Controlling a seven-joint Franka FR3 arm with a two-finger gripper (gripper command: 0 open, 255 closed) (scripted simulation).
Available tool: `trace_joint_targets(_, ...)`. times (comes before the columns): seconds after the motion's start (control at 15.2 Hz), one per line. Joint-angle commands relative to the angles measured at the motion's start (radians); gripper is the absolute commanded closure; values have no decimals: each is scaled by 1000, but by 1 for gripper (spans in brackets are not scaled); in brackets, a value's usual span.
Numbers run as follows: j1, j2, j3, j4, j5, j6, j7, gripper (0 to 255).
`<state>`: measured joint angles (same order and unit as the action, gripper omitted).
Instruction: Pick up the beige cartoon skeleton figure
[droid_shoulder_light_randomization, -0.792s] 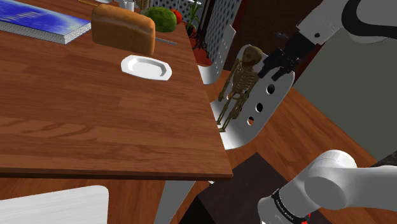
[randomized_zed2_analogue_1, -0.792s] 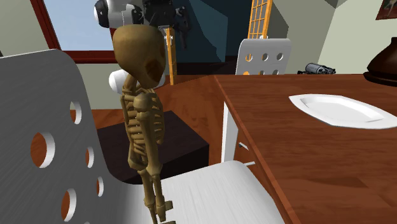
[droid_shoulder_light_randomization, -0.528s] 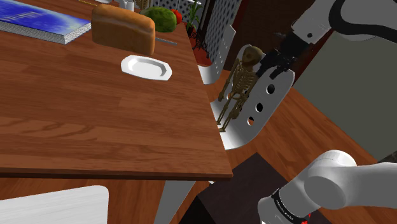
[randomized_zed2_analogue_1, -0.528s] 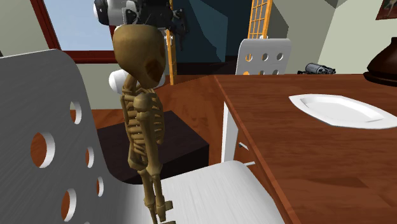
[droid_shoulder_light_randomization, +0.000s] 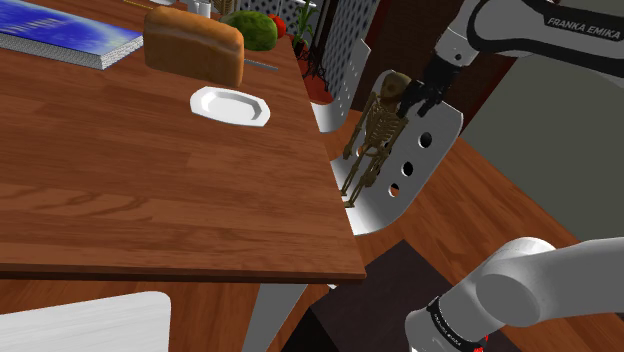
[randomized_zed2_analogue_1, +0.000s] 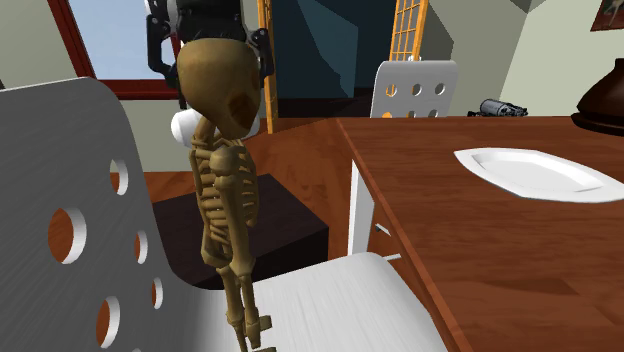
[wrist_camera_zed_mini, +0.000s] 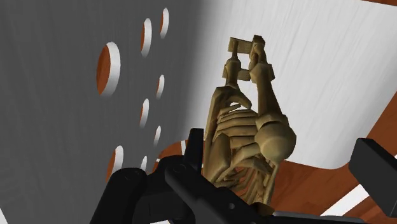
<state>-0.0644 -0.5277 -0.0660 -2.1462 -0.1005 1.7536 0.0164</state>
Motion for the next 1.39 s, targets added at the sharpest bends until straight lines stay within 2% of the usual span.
trace_joint_targets(0.0, -2, 7, -1, -14, -9, 18, -3, 0)
trace_joint_targets(0.46, -3, -2, -3, -97, -13, 91, 3, 0)
trace_joint_targets(0.53, -3, -2, -2, -96, -12, 90, 4, 255)
trace_joint_targets(1.12, -3, -2, -3, -97, -13, 91, 3, 255)
trace_joint_targets(1.32, -3, 2, -2, -53, -11, 51, 0, 255)
